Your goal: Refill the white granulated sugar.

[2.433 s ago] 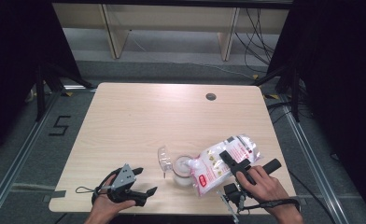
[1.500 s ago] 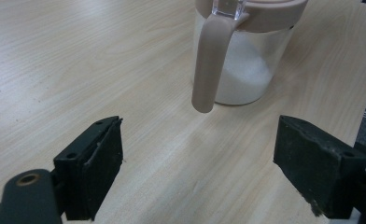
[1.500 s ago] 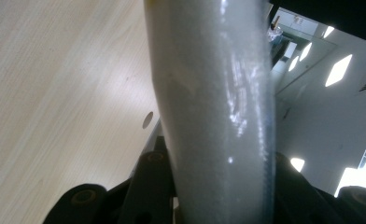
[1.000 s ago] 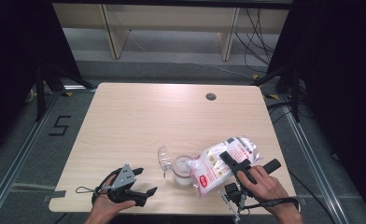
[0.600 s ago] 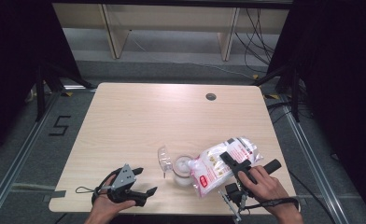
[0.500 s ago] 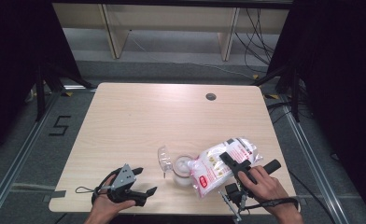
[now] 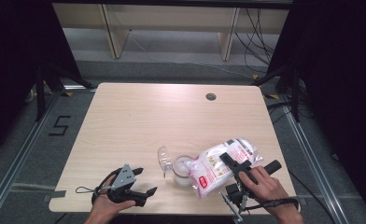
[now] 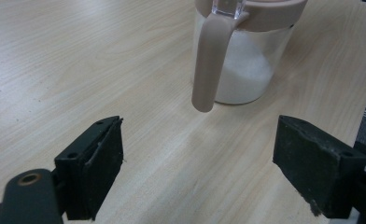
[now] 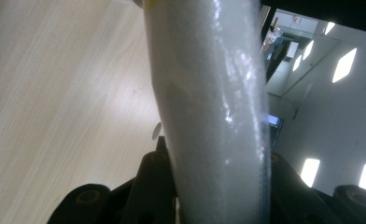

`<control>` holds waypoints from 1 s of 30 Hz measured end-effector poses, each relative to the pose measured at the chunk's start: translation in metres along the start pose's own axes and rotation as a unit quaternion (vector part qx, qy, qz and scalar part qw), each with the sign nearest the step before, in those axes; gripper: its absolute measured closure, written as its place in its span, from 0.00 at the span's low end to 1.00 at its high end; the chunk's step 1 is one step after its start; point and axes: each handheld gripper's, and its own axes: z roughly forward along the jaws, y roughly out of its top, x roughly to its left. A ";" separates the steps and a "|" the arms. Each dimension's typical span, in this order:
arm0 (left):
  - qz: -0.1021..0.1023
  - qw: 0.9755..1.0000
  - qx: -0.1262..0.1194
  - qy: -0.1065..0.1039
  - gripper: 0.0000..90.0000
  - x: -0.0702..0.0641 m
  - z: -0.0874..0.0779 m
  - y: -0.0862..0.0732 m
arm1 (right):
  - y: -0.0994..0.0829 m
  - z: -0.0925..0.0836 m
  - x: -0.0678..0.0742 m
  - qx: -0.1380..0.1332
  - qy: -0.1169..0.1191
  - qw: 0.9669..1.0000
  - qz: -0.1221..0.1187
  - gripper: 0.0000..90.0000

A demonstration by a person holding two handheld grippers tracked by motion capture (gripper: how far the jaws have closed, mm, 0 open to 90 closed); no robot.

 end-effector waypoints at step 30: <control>-0.013 1.000 -0.008 -0.003 0.17 -0.001 0.001 -0.001 | -0.006 0.003 -0.002 -0.031 -0.001 0.999 0.028 0.87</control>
